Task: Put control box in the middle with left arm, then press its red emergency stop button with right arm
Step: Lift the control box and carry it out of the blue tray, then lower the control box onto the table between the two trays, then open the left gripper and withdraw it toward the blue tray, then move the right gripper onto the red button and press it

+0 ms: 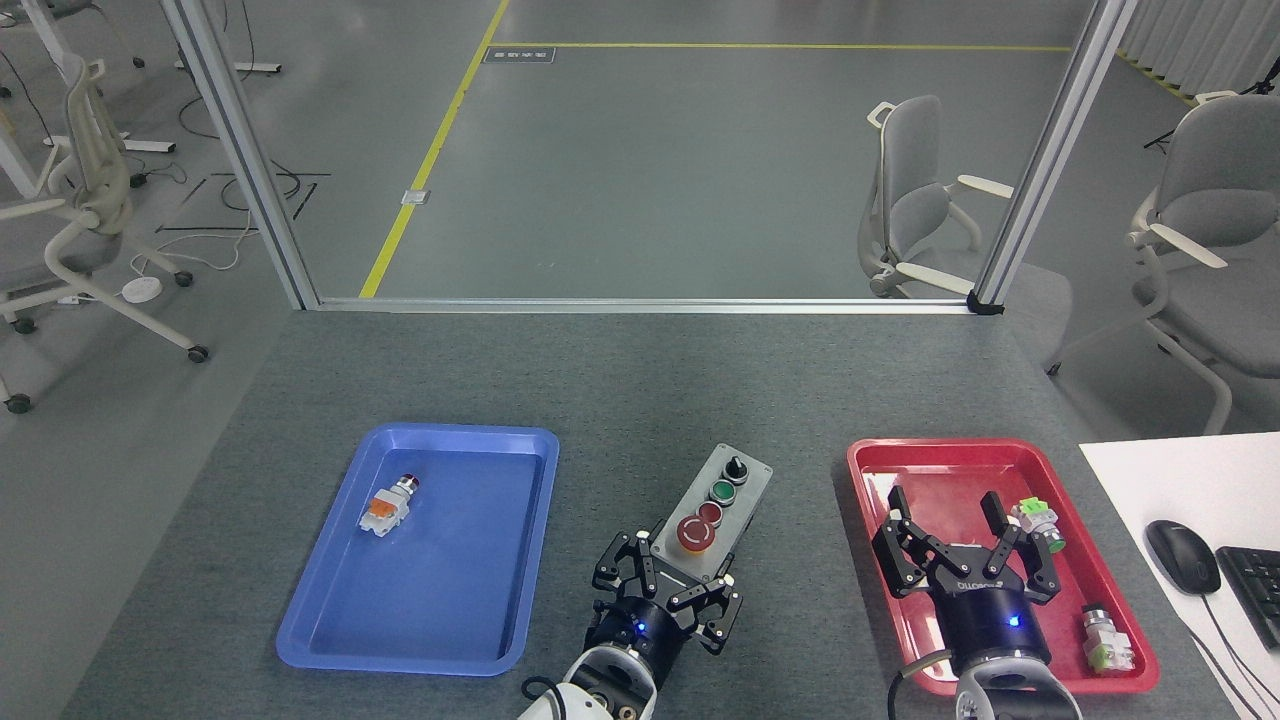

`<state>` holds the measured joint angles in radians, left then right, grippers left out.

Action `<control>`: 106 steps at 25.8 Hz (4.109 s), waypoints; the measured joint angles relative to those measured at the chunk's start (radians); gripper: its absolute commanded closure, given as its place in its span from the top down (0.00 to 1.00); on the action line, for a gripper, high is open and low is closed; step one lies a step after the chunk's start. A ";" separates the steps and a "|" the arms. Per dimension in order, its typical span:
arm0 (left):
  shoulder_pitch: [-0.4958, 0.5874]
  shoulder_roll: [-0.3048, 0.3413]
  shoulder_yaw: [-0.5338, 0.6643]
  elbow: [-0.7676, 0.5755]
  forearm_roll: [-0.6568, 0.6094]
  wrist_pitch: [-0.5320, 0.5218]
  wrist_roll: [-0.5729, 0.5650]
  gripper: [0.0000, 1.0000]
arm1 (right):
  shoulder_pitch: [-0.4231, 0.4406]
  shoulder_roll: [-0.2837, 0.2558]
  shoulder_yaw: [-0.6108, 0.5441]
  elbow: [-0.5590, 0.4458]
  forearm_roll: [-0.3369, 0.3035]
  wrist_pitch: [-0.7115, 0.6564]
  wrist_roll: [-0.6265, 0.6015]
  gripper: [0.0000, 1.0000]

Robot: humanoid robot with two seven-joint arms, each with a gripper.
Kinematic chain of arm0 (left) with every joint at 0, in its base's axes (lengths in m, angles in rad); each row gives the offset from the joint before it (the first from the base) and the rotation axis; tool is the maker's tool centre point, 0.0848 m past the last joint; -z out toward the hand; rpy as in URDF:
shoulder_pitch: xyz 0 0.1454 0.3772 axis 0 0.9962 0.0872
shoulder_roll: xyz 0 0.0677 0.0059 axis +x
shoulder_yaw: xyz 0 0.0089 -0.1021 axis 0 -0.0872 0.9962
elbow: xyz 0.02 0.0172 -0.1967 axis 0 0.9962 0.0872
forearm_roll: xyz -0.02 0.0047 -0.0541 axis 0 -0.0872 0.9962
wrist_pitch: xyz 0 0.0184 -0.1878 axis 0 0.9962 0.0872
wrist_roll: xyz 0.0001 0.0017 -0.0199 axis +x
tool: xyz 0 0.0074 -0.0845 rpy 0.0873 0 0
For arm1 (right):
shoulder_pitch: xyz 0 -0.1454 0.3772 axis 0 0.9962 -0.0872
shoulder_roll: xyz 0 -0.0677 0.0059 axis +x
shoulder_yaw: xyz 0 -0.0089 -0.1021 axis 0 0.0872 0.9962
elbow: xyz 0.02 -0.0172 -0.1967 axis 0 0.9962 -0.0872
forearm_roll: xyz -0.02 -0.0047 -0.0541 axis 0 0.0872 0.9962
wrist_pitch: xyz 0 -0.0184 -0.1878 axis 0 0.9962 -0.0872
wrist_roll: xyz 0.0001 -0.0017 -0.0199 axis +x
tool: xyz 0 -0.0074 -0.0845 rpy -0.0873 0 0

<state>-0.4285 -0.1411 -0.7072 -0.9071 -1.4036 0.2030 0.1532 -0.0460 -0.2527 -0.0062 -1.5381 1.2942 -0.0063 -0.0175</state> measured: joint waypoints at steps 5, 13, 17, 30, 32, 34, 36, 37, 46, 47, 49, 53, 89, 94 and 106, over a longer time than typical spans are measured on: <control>-0.040 0.000 -0.063 0.030 0.040 -0.007 -0.026 0.00 | 0.000 0.001 -0.001 0.001 -0.001 0.006 0.001 0.98; -0.061 -0.001 -0.157 0.038 0.118 -0.011 -0.036 0.00 | 0.000 0.005 -0.001 0.004 0.002 0.021 0.002 0.98; -0.079 -0.001 -0.166 0.058 0.131 -0.021 -0.052 0.00 | 0.000 0.003 0.001 0.005 0.009 0.025 0.002 0.98; -0.105 0.000 -0.168 0.113 0.159 -0.017 -0.076 0.44 | 0.000 0.006 0.005 0.007 0.024 0.047 0.006 0.98; -0.105 0.000 -0.168 0.112 0.159 -0.013 -0.081 0.57 | 0.000 0.008 0.007 0.008 0.035 0.060 0.007 0.98; -0.105 0.000 -0.167 0.108 0.159 -0.002 -0.083 0.80 | 0.000 0.011 0.009 0.009 0.041 0.066 0.007 0.98; -0.105 0.001 -0.167 0.098 0.159 0.008 -0.084 0.92 | 0.000 0.013 0.009 0.013 0.044 0.070 0.006 0.98; -0.105 0.001 -0.167 0.088 0.158 0.010 -0.084 0.93 | 0.000 0.014 0.009 0.015 0.046 0.071 0.005 0.98; -0.049 0.002 -0.171 -0.005 0.155 0.010 -0.081 0.96 | 0.001 0.021 0.011 0.021 0.049 0.057 0.002 0.98; -0.034 0.002 -0.171 -0.016 0.155 0.010 -0.081 0.96 | 0.001 0.022 0.011 0.021 0.049 0.054 0.002 0.98; 0.001 0.009 -0.170 -0.045 0.153 0.006 -0.081 0.97 | 0.001 0.023 0.010 0.021 0.049 0.049 0.002 0.98; 0.078 0.075 -0.163 -0.138 0.151 -0.002 -0.073 0.97 | 0.001 0.029 0.010 0.021 0.049 0.029 0.001 0.98; 0.353 0.369 0.807 -0.542 0.249 -0.244 -0.059 0.99 | -0.064 0.161 0.179 0.168 0.273 -0.162 0.005 0.00; 0.352 0.362 0.812 -0.545 0.269 -0.255 -0.042 0.99 | -0.078 0.175 0.204 0.206 0.296 -0.158 0.006 0.00; 0.349 0.366 0.810 -0.559 0.231 -0.252 -0.007 0.99 | -0.081 0.185 0.218 0.305 0.327 -0.157 -0.022 0.00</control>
<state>-0.0797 0.2247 0.1028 -1.4661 -1.1728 -0.0488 0.1460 -0.1271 -0.0682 0.2114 -1.2328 1.6213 -0.1629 -0.0398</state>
